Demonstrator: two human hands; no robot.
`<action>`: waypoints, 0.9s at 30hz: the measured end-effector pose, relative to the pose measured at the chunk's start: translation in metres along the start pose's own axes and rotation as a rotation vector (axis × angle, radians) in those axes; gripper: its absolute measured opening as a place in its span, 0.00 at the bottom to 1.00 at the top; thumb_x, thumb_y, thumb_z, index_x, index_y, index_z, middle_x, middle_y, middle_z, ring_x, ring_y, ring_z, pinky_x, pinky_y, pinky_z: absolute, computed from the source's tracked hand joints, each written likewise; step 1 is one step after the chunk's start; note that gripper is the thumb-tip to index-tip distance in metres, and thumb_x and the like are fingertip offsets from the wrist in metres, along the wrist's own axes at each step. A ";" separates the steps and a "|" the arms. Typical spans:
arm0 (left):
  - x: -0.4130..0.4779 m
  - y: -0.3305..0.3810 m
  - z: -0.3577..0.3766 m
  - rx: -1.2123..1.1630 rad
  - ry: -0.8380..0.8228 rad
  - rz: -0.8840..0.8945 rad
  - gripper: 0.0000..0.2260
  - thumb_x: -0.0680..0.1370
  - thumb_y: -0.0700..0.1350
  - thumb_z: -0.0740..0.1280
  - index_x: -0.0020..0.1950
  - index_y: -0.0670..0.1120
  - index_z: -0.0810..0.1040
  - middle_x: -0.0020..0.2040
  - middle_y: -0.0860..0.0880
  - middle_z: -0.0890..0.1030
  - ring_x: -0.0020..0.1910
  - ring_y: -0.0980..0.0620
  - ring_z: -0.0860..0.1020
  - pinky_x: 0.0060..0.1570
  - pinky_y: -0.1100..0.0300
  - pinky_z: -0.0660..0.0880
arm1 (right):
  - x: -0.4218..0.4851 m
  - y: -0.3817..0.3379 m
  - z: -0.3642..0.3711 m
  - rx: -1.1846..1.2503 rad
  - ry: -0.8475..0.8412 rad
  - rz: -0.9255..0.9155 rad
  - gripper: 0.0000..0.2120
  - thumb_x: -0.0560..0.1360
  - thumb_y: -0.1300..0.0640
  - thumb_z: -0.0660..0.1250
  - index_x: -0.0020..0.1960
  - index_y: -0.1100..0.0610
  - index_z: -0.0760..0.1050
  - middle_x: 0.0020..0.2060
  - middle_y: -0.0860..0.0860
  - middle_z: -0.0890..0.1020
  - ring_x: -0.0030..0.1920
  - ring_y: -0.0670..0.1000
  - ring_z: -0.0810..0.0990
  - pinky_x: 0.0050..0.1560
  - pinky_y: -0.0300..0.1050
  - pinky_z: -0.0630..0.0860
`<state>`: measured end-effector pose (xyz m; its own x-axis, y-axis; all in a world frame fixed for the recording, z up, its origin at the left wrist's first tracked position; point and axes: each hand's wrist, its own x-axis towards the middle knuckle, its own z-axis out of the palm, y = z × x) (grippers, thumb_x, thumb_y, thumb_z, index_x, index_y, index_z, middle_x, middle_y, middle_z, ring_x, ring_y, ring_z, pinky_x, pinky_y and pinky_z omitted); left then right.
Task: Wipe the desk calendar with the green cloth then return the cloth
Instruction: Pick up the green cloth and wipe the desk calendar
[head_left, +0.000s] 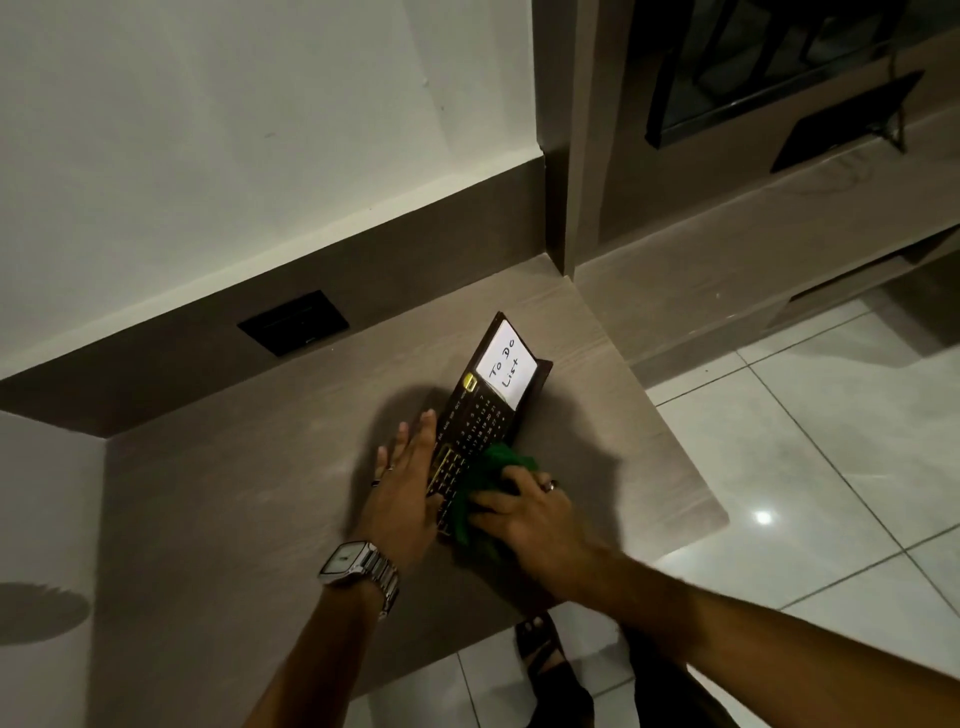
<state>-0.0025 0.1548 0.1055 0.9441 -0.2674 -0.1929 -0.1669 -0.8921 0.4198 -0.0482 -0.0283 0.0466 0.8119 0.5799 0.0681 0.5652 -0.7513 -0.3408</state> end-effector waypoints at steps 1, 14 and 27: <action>0.000 0.000 0.000 0.001 0.006 -0.003 0.44 0.75 0.37 0.65 0.71 0.58 0.32 0.72 0.56 0.42 0.72 0.56 0.38 0.69 0.53 0.33 | 0.003 0.012 -0.008 -0.017 -0.025 0.012 0.23 0.65 0.50 0.77 0.60 0.44 0.78 0.62 0.46 0.79 0.63 0.59 0.70 0.51 0.57 0.76; 0.003 0.009 0.003 -0.066 0.042 -0.077 0.45 0.73 0.34 0.67 0.75 0.54 0.38 0.78 0.48 0.51 0.71 0.55 0.40 0.69 0.52 0.37 | -0.010 -0.027 -0.019 0.216 -0.313 -0.012 0.20 0.75 0.57 0.69 0.65 0.47 0.73 0.68 0.50 0.73 0.66 0.56 0.66 0.61 0.53 0.71; -0.001 0.011 0.003 -0.073 0.068 -0.065 0.44 0.74 0.34 0.66 0.73 0.58 0.37 0.74 0.53 0.46 0.71 0.55 0.40 0.71 0.52 0.40 | 0.035 0.044 -0.040 1.586 0.716 1.152 0.23 0.72 0.64 0.73 0.66 0.57 0.73 0.57 0.58 0.82 0.55 0.57 0.82 0.54 0.59 0.80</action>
<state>-0.0057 0.1444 0.1073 0.9698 -0.1826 -0.1617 -0.0863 -0.8770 0.4726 0.0110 -0.0538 0.0720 0.7428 -0.3360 -0.5791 -0.3915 0.4837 -0.7828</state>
